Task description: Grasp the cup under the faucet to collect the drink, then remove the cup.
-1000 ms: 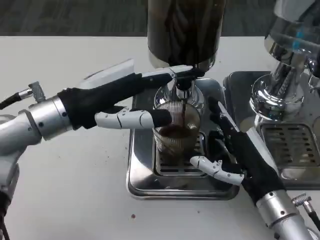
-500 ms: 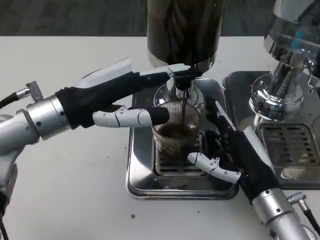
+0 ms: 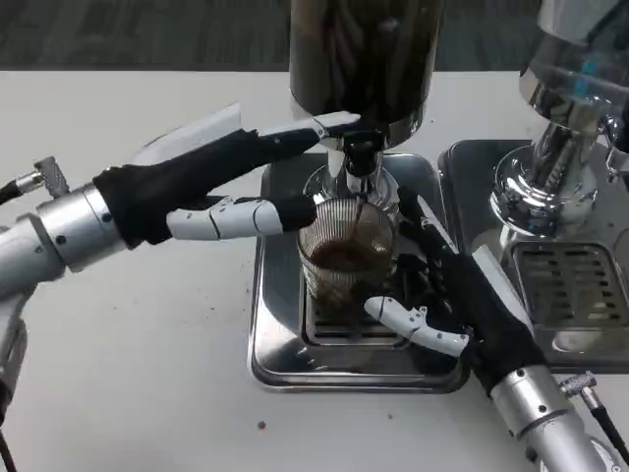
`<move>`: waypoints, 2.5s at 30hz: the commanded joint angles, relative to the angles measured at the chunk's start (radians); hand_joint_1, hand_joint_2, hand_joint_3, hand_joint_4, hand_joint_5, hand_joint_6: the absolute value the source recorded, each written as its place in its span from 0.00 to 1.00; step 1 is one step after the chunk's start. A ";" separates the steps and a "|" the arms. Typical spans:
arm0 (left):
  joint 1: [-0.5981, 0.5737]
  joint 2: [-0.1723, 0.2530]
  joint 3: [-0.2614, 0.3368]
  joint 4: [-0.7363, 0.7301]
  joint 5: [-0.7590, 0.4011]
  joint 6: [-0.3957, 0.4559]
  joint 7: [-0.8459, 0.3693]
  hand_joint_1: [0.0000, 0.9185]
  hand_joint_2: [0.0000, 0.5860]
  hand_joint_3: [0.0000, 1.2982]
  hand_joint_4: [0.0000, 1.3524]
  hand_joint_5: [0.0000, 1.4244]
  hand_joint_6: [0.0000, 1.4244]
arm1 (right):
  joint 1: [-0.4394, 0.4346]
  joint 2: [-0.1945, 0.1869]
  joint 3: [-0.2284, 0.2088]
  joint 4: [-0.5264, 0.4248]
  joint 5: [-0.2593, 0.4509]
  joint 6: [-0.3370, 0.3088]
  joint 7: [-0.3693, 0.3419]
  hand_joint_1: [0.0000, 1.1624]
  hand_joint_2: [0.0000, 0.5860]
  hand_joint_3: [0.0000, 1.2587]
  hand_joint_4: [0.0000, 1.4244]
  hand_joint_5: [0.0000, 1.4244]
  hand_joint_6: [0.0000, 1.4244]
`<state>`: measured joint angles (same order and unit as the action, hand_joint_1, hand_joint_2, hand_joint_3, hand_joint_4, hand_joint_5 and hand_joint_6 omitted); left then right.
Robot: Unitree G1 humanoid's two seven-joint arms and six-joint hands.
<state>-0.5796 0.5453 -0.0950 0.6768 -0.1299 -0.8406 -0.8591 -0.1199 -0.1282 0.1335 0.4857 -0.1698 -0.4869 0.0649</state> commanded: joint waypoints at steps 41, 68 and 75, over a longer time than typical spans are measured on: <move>0.213 0.019 0.290 0.036 -0.131 0.112 0.012 0.00 0.20 0.19 0.12 0.10 0.07 | -0.055 -0.022 0.004 0.066 -0.009 -0.044 0.031 0.57 0.36 0.00 0.00 0.00 0.10; 0.249 0.017 0.281 0.069 -0.089 0.138 0.024 0.00 0.22 0.22 0.15 0.11 0.09 | -0.089 0.003 0.048 0.198 -0.068 -0.092 -0.042 0.59 0.35 0.00 0.00 0.00 0.10; 0.253 0.021 0.282 0.068 -0.087 0.141 0.026 0.00 0.22 0.23 0.16 0.12 0.09 | -0.099 0.019 0.056 0.253 -0.085 -0.126 -0.080 0.59 0.35 0.00 0.00 0.00 0.10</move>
<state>-0.3431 0.5533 0.1858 0.7387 -0.2257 -0.7107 -0.8441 -0.2217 -0.1195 0.1812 0.7043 -0.2447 -0.6208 -0.0121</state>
